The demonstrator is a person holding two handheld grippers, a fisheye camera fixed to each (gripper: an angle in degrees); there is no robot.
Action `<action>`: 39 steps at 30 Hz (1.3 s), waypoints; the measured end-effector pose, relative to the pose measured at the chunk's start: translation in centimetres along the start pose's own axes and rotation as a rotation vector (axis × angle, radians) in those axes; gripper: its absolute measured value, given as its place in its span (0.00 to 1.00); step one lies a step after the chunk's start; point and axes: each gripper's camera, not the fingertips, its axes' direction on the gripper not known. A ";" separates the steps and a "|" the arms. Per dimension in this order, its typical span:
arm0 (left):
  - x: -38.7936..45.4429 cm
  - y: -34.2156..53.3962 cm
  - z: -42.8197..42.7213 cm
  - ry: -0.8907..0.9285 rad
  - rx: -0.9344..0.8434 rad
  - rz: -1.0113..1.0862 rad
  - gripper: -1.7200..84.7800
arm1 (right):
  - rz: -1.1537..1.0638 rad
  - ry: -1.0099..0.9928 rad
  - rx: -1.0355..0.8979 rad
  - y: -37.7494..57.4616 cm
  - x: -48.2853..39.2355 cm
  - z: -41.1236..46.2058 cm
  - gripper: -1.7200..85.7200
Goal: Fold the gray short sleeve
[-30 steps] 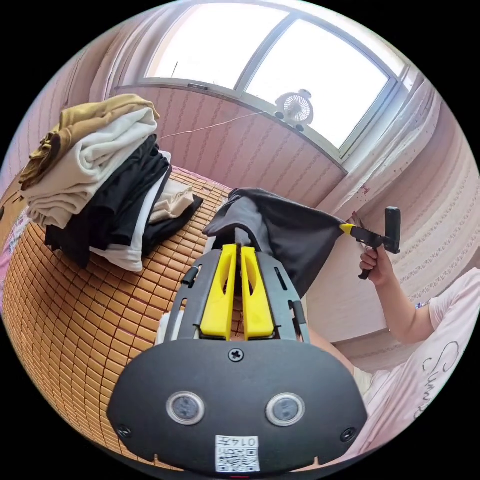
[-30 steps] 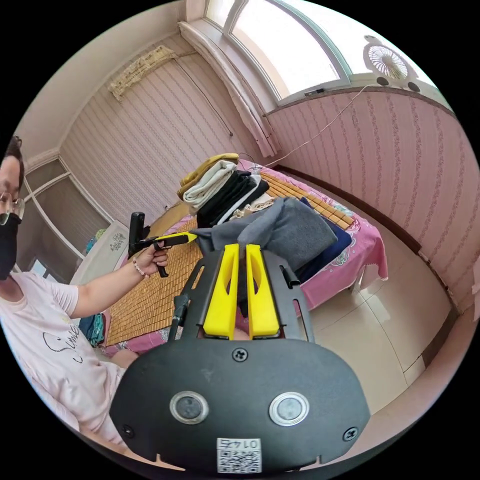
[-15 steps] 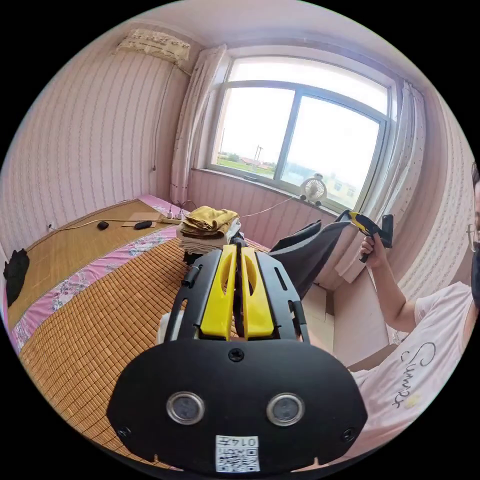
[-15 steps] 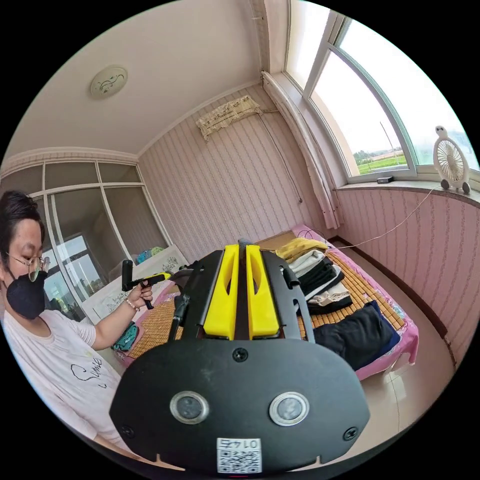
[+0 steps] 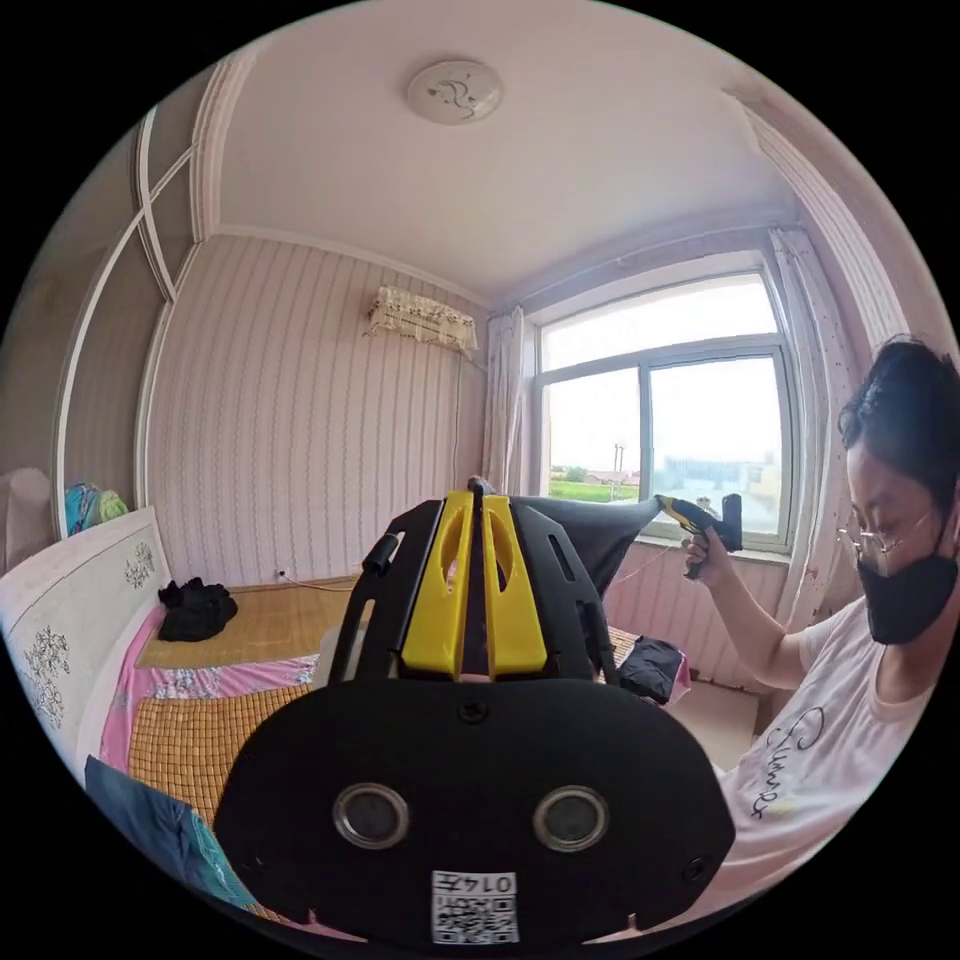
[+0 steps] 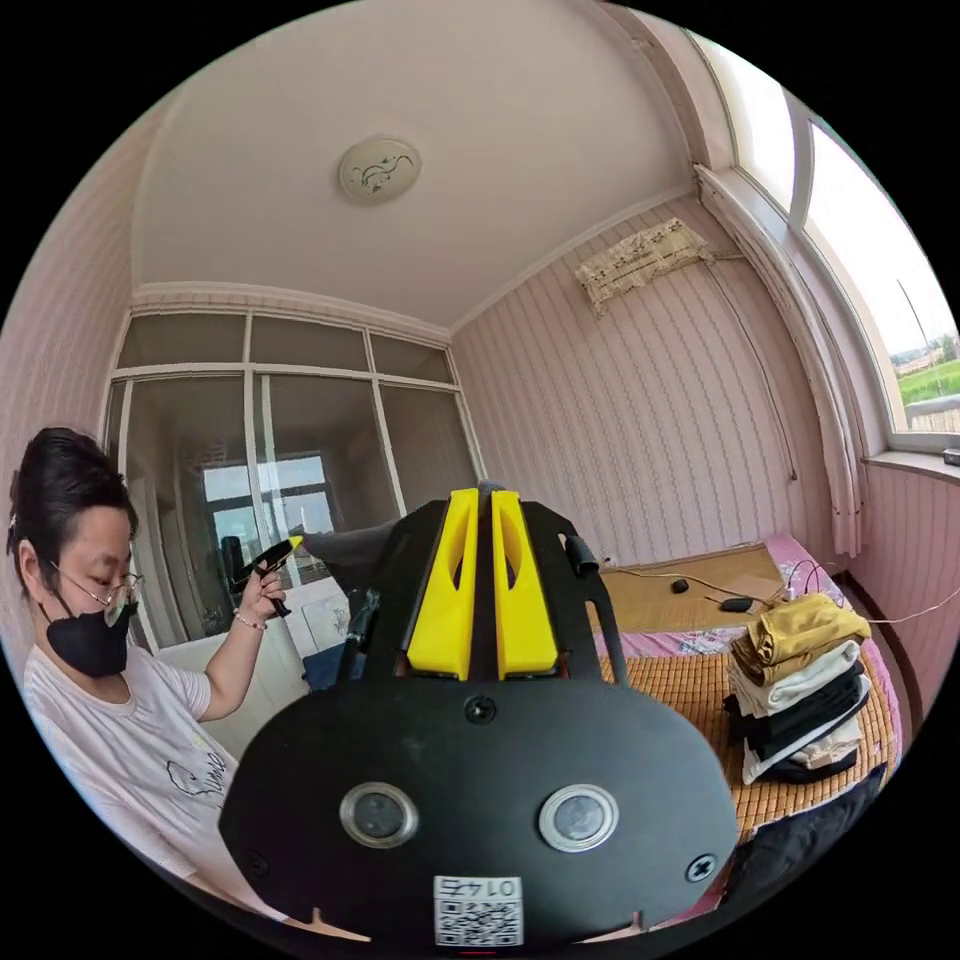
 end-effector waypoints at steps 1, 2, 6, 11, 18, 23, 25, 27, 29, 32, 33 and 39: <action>-0.2 -0.6 -2.7 0.004 0.048 0.015 0.01 | -0.044 -0.024 0.021 -1.2 -1.3 -0.1 0.03; -0.3 -0.8 -3.9 0.001 0.066 0.024 0.01 | -0.066 -0.033 0.028 -1.9 -2.0 -0.1 0.03; -1.6 -2.5 -9.1 -0.060 0.132 0.084 0.01 | -0.208 -0.042 0.017 -6.5 -5.9 1.8 0.03; -8.0 -1.3 -7.2 -0.154 0.019 0.001 0.01 | -0.216 0.002 -0.164 -9.5 -3.7 10.6 0.03; -23.5 12.9 4.2 -0.229 -0.357 -0.497 0.01 | 0.007 0.211 -0.679 0.0 8.4 32.9 0.04; -26.0 15.7 6.3 -0.270 -0.325 -0.508 0.01 | 0.097 0.185 -0.553 -0.3 11.9 39.0 0.04; -26.0 15.1 5.5 -0.249 -0.228 -0.454 0.01 | 0.054 0.179 -0.392 -3.1 11.6 38.9 0.04; -25.6 15.2 5.1 -0.233 -0.220 -0.383 0.01 | 0.020 0.156 -0.332 -4.1 11.4 38.7 0.04; -25.3 16.7 5.1 -0.240 -0.262 -0.325 0.01 | -0.024 0.145 -0.342 -3.5 11.5 38.8 0.04; -25.6 22.1 5.9 -0.255 -0.376 -0.329 0.01 | -0.044 0.118 -0.437 1.0 12.7 39.5 0.04; -25.9 25.1 6.3 -0.244 -0.423 -0.361 0.01 | -0.026 0.116 -0.479 3.6 13.6 39.7 0.04; -27.3 42.7 9.3 -0.227 -0.731 -0.557 0.01 | 0.235 0.186 -0.829 20.8 19.5 42.1 0.04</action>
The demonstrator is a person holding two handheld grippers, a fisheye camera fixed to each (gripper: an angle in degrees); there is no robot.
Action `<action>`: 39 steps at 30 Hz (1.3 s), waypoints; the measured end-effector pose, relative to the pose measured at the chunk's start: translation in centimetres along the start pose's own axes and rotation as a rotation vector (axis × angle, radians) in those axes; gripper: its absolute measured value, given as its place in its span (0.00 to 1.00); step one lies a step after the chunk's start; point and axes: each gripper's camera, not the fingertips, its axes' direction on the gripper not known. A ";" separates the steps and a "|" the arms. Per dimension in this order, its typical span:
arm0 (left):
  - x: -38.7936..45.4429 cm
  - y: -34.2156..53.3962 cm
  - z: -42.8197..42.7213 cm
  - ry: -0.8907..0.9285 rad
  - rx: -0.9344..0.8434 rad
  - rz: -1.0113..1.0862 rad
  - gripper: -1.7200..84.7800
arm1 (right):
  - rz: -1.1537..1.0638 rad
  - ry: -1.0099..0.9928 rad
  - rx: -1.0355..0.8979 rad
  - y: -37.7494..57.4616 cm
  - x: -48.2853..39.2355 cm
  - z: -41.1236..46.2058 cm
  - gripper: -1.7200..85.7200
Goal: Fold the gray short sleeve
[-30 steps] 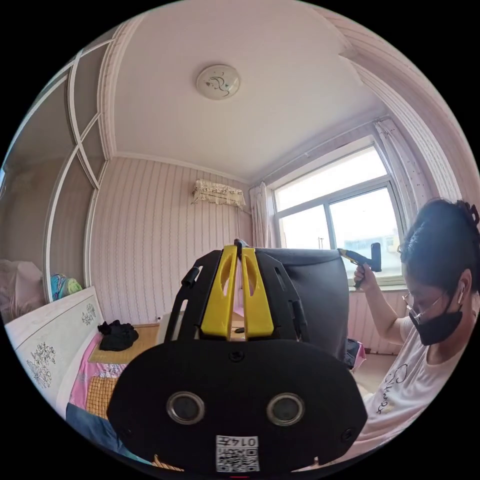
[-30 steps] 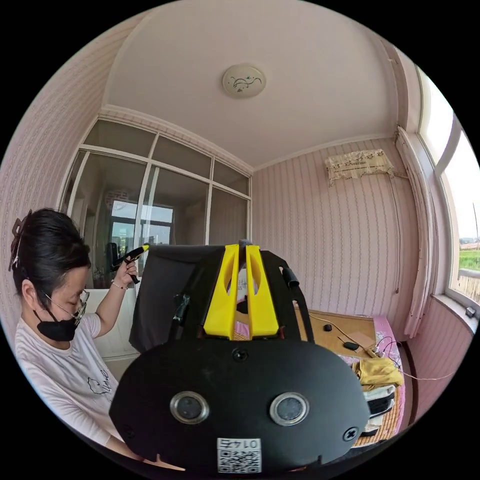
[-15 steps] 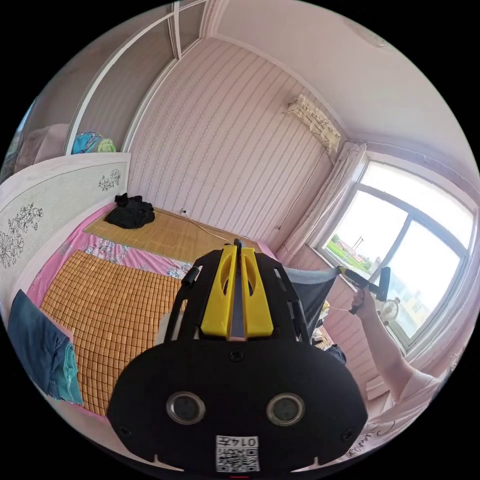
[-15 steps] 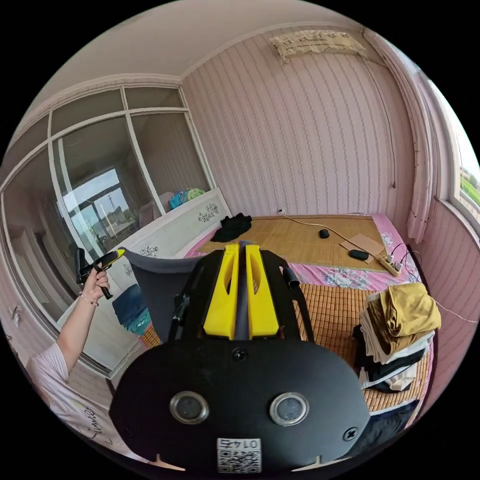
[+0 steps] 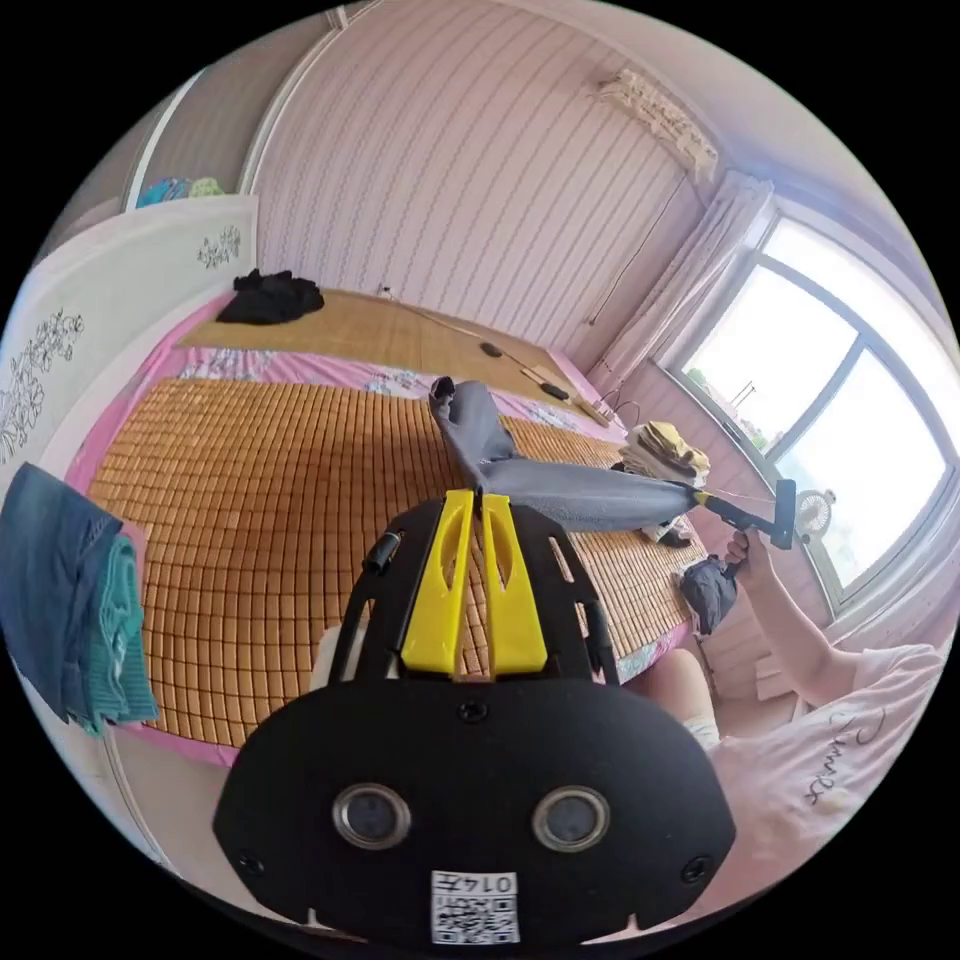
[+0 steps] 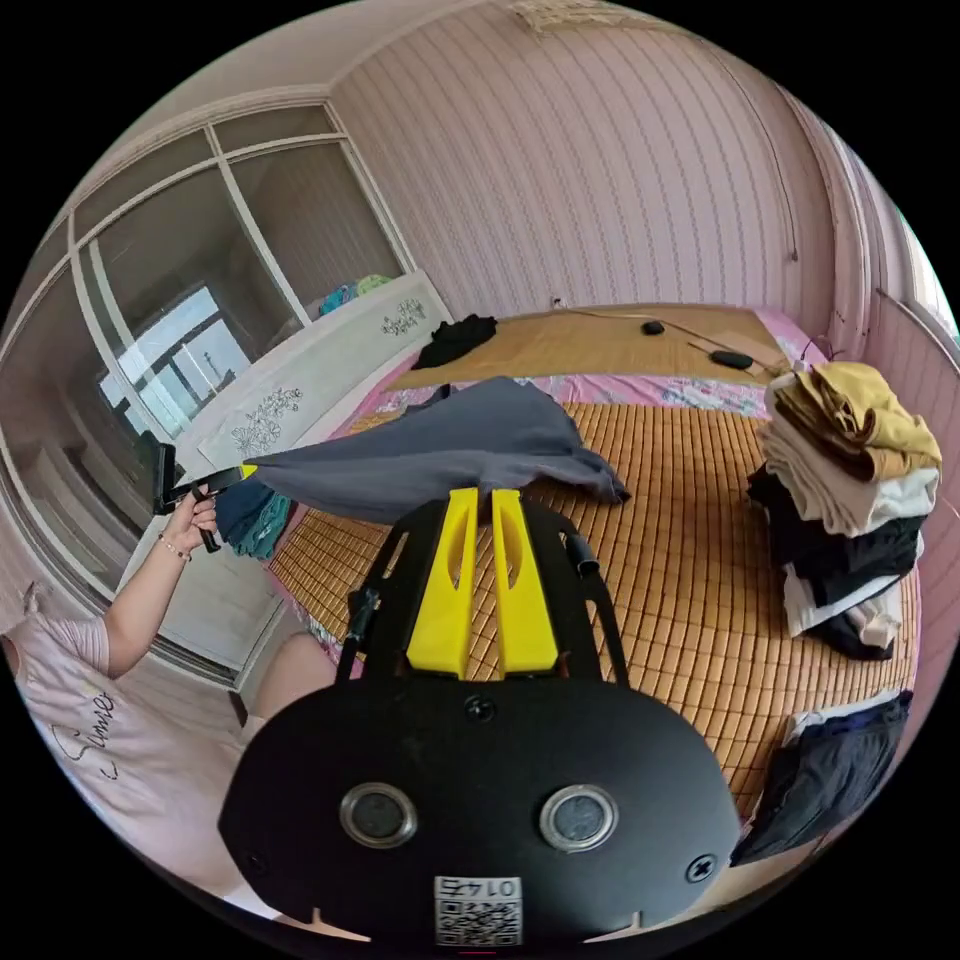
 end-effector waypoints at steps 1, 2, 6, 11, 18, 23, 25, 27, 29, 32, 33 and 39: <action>-1.2 1.7 2.7 -0.003 -0.056 -0.042 0.01 | 0.059 -0.003 -0.072 1.5 1.4 2.7 0.04; -1.8 2.5 4.0 -0.007 -0.087 -0.057 0.01 | 0.094 -0.001 -0.107 2.1 2.2 4.0 0.04; -3.3 7.9 11.0 -0.081 -0.228 -0.106 0.01 | 0.304 -0.057 -0.232 5.7 6.1 9.2 0.04; -2.8 11.6 15.0 -0.049 -0.322 -0.124 0.01 | 0.349 -0.019 -0.338 7.8 7.4 10.8 0.03; -2.3 14.0 18.6 -0.096 -0.456 -0.078 0.01 | 0.325 0.083 -0.468 9.1 7.8 10.8 0.02; -3.0 14.6 21.5 -0.101 -0.488 -0.124 0.01 | 0.312 0.096 -0.487 8.3 7.6 11.9 0.03; -3.0 14.2 22.6 -0.086 -0.480 -0.143 0.01 | 0.285 0.118 -0.476 7.2 6.7 13.2 0.05; -2.8 13.8 23.4 -0.087 -0.477 -0.139 0.01 | 0.262 0.150 -0.492 6.3 6.2 14.6 0.10; -2.6 13.3 24.2 -0.087 -0.479 -0.136 0.01 | 0.267 0.156 -0.508 5.5 6.0 16.1 0.13; -2.3 12.7 25.3 -0.090 -0.484 -0.134 0.01 | 0.314 0.217 -0.534 4.4 6.3 18.1 0.10; -2.3 12.5 25.7 -0.088 -0.482 -0.139 0.01 | 0.328 0.269 -0.524 4.0 6.4 18.3 0.08; -1.8 11.4 27.5 -0.072 -0.477 -0.145 0.01 | 0.314 0.263 -0.509 2.6 6.8 16.7 0.04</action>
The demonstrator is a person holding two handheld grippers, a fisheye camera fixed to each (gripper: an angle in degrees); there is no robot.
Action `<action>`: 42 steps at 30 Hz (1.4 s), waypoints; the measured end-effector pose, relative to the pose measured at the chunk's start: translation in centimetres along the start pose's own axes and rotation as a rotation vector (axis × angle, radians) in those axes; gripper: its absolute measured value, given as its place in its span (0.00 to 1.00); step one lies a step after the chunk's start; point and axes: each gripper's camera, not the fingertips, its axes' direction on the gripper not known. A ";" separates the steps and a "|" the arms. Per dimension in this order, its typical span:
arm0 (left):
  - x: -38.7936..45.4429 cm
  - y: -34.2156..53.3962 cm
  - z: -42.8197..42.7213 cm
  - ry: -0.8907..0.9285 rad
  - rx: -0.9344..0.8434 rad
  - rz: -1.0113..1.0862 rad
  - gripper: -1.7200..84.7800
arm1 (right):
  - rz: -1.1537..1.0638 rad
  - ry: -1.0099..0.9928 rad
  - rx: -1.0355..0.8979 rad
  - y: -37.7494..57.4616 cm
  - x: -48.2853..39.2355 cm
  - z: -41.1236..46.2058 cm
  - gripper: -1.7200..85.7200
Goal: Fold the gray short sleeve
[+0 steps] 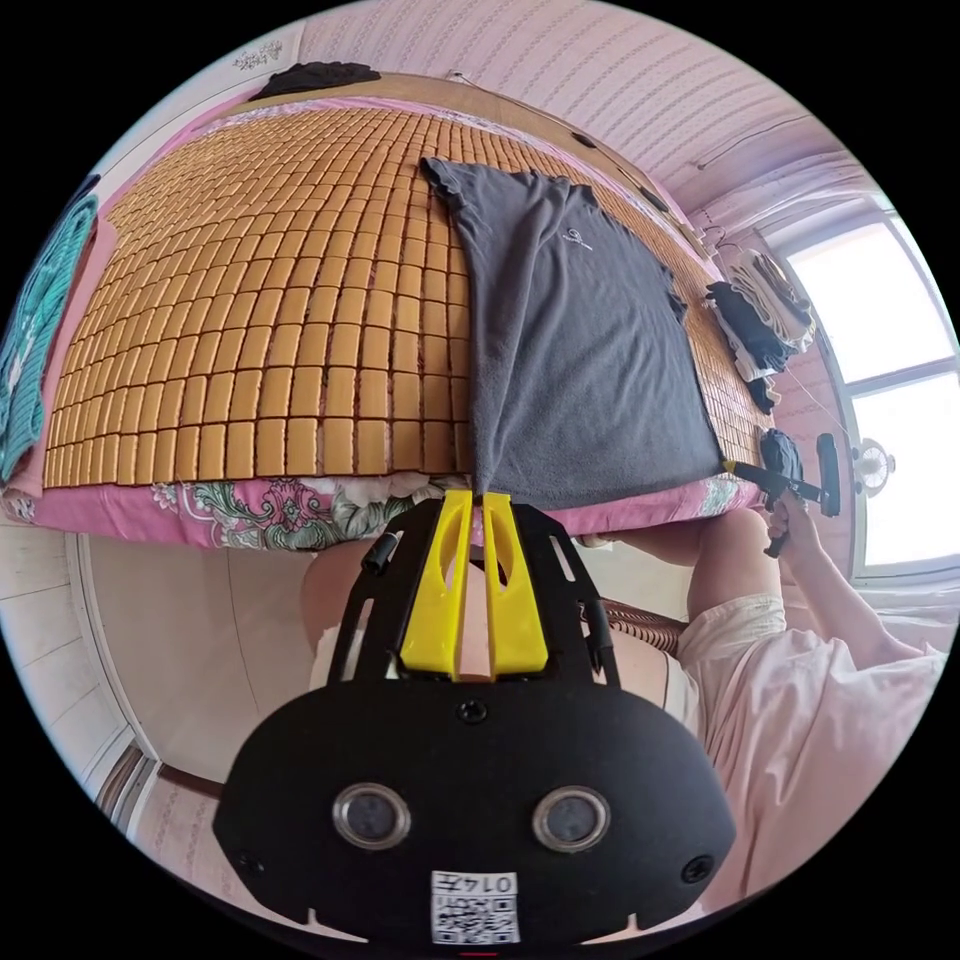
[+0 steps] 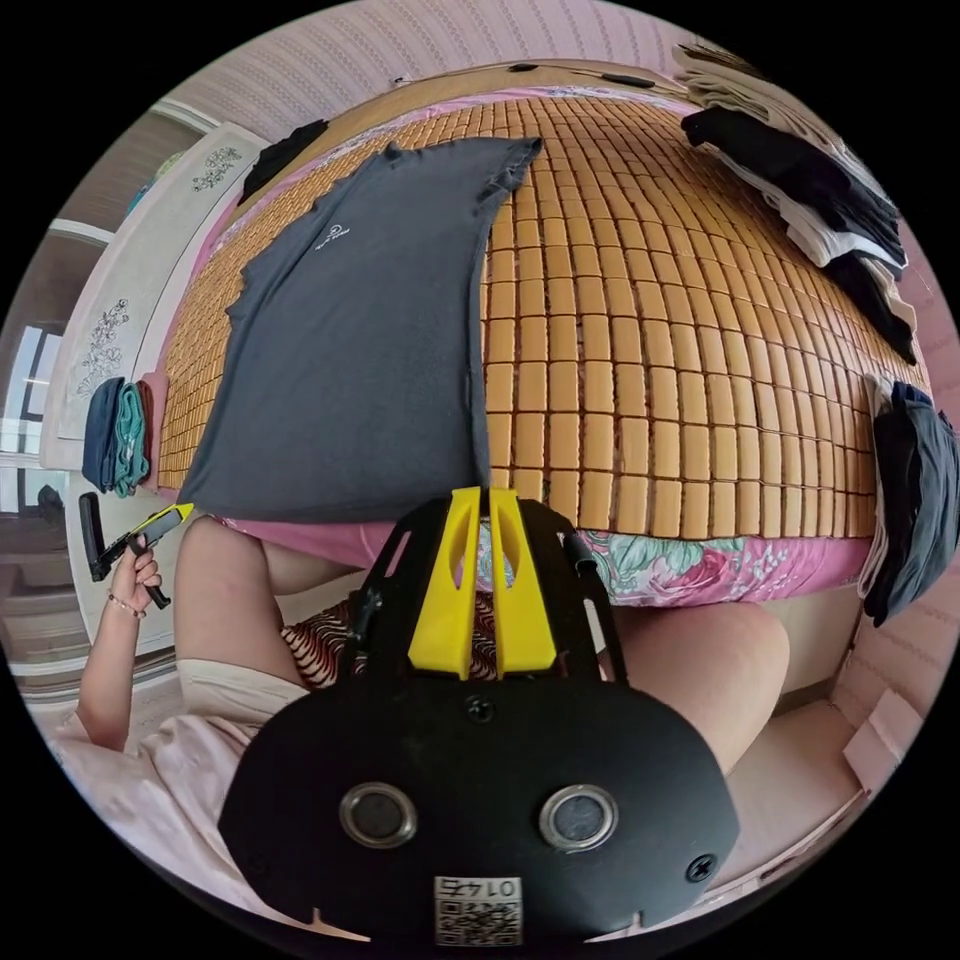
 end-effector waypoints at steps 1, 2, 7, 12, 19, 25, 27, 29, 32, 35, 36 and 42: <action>0.3 -0.3 0.1 0.008 -0.002 0.010 0.01 | 0.007 0.001 -0.007 0.4 0.6 -0.6 0.03; 0.5 -0.5 0.2 0.013 -0.004 0.017 0.01 | 0.012 -0.001 -0.016 0.5 0.9 -0.8 0.03; 3.0 -2.1 1.9 0.009 -0.079 0.108 0.02 | 0.032 -0.002 -0.080 1.6 2.3 -1.0 0.04; 3.9 -3.3 1.3 -0.034 -0.092 0.114 0.03 | 0.025 -0.053 -0.125 0.5 2.6 -1.5 0.08; 4.1 -12.3 -2.9 -0.168 0.030 0.150 0.02 | -0.110 0.030 0.088 -8.2 3.1 -8.3 0.10; 5.1 -27.5 -1.4 -0.208 0.181 0.100 0.06 | -0.128 0.040 0.217 -23.6 3.9 -7.2 0.14; 5.3 -31.8 -0.3 -0.224 0.198 0.082 0.07 | -0.100 -0.024 0.207 -27.2 4.5 -6.0 0.15; 5.4 -35.4 1.0 -0.224 0.199 0.072 0.09 | -0.074 -0.038 0.171 -29.7 4.9 -4.5 0.13; 5.4 -39.7 3.4 -0.248 0.136 0.040 0.09 | -0.056 -0.046 0.147 -31.1 5.1 -3.9 0.05; 5.5 -41.6 5.3 -0.276 0.026 0.024 0.03 | -0.034 -0.022 0.161 -31.3 5.4 -5.2 0.03; 5.8 -41.9 5.2 -0.276 0.039 0.047 0.02 | -0.021 -0.003 0.163 -31.4 5.6 -5.8 0.03; 4.9 -42.9 4.1 -0.268 0.070 -0.031 0.01 | 0.048 0.014 0.092 -32.7 6.0 -6.3 0.04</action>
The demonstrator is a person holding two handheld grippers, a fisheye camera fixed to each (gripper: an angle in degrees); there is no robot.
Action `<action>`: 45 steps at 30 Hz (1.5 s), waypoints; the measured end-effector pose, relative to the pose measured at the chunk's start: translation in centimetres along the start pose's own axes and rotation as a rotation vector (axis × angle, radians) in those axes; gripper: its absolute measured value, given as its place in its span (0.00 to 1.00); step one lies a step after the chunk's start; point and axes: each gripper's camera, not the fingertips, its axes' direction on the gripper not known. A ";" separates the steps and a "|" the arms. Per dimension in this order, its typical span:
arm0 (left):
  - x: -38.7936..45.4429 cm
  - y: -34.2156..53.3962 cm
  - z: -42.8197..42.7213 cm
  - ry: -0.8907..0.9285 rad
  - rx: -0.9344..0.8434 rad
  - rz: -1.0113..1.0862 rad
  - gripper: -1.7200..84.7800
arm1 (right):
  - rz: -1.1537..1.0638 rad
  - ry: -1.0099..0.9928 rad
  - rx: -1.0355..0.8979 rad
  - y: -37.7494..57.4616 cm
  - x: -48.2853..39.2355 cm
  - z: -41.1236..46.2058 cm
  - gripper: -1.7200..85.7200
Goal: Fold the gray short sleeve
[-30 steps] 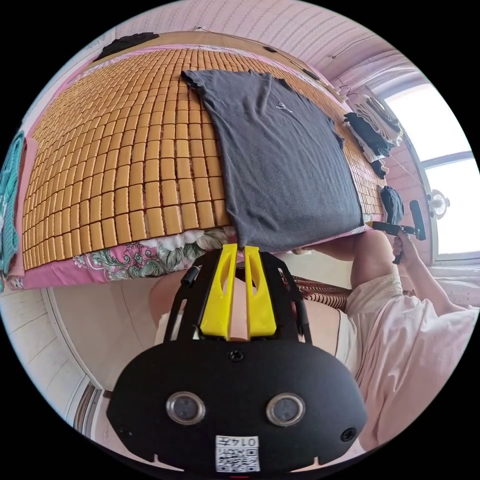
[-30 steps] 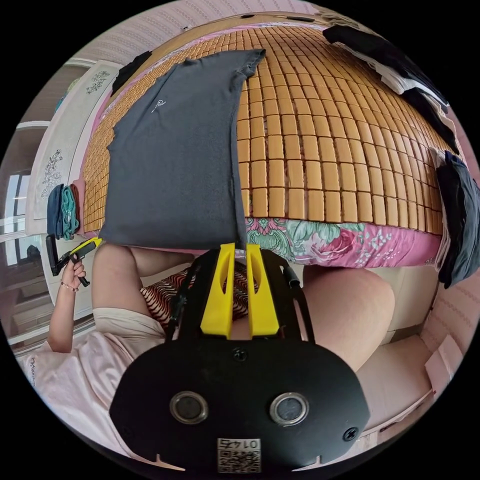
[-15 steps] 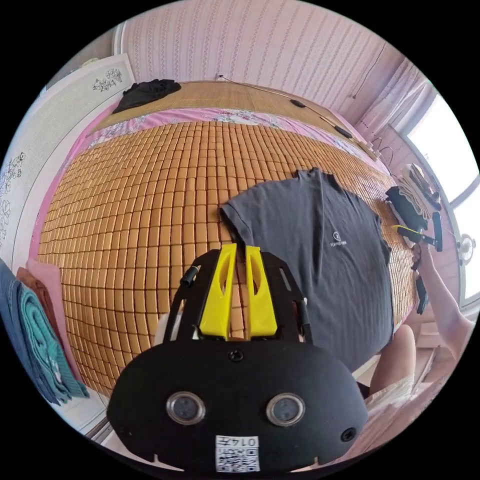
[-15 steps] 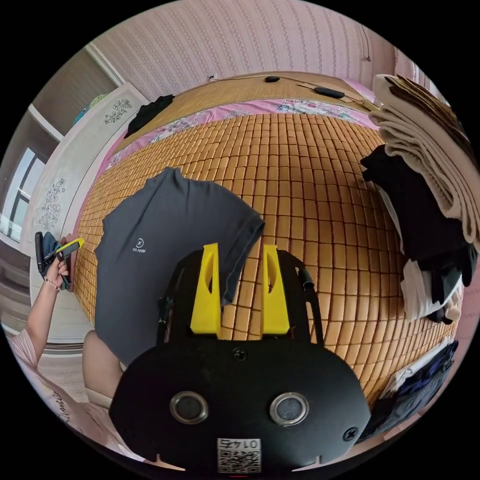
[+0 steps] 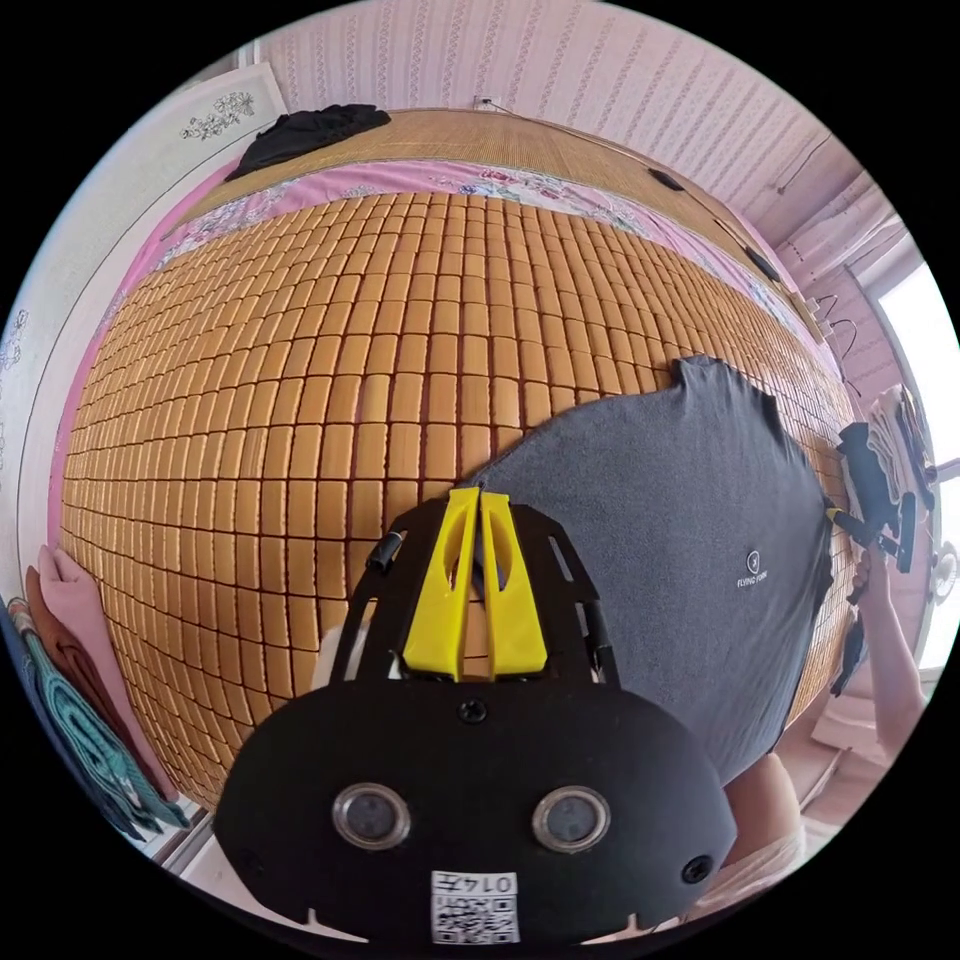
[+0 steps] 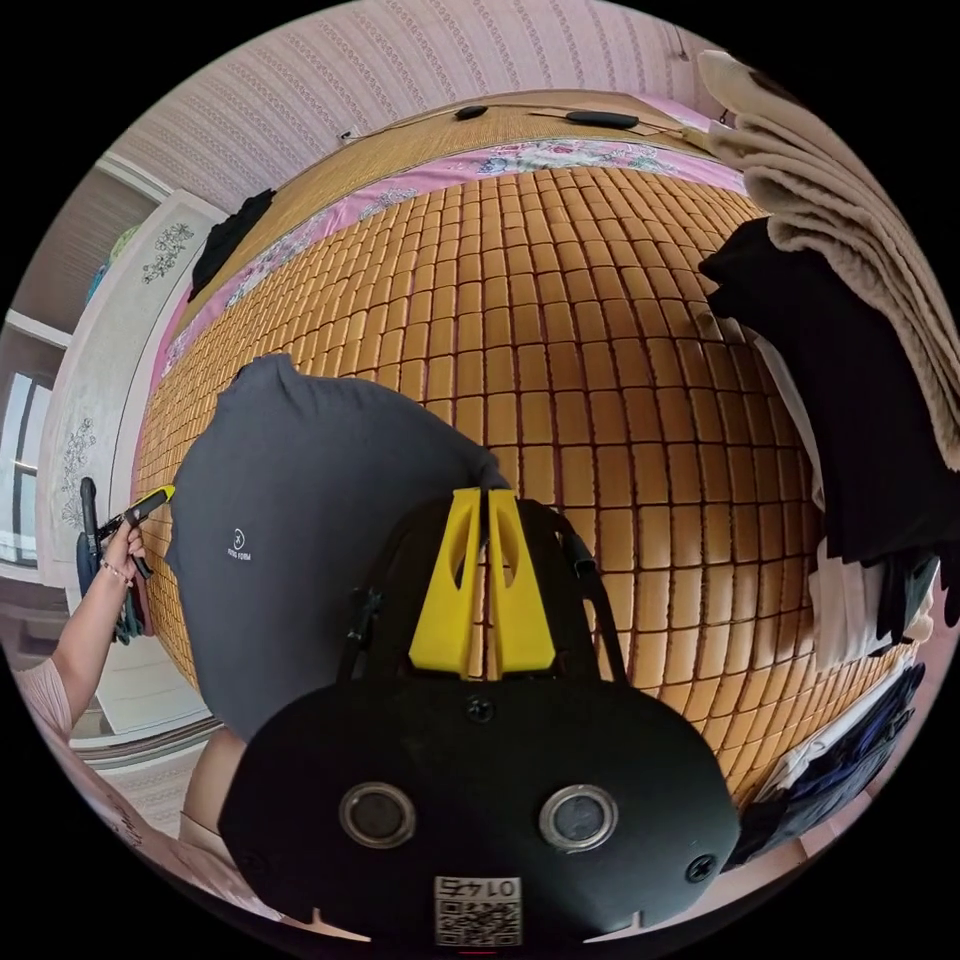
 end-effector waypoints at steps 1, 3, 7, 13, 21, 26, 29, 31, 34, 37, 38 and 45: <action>0.0 -0.3 -0.2 0.003 0.007 -0.009 0.01 | -0.003 0.004 0.002 -0.3 -0.3 -0.2 0.05; -0.1 -0.7 -0.7 0.021 0.015 -0.036 0.01 | -0.015 0.015 0.005 -0.6 -0.9 -0.8 0.08; 0.1 -0.5 -3.5 0.047 0.057 -0.066 0.01 | -0.019 0.075 0.037 0.8 -2.1 -3.7 0.10; 4.3 2.8 -4.0 0.115 -0.037 0.061 0.02 | -0.160 0.054 -0.085 4.1 -7.0 -3.3 0.02; 4.5 3.8 -1.5 0.069 -0.079 0.005 0.02 | -0.149 0.116 -0.124 3.5 -8.4 -2.7 0.01; 3.9 3.5 -3.3 0.082 -0.028 -0.059 0.02 | -0.124 0.201 -0.151 2.3 -9.8 -4.2 0.01; 3.4 3.9 -5.2 0.077 0.017 -0.085 0.03 | -0.195 0.228 -0.100 0.4 -12.9 -5.9 0.01; 3.3 4.6 -6.3 0.062 0.045 -0.099 0.04 | -0.302 0.199 -0.064 -1.9 -17.0 -6.3 0.02; 3.5 5.6 -6.5 0.070 0.057 -0.134 0.05 | -0.481 0.089 -0.048 -4.7 -23.7 -5.5 0.02; 3.9 5.9 -6.2 0.087 0.064 -0.167 0.05 | -0.611 0.060 -0.030 -7.2 -29.6 -3.7 0.04; 3.9 5.8 -6.3 0.090 0.070 -0.167 0.05 | -0.619 0.066 -0.022 -7.8 -30.4 -3.4 0.04; 6.0 -0.8 -6.8 0.157 0.164 -0.005 0.04 | -0.528 0.153 -0.002 -18.6 -32.0 -1.0 0.12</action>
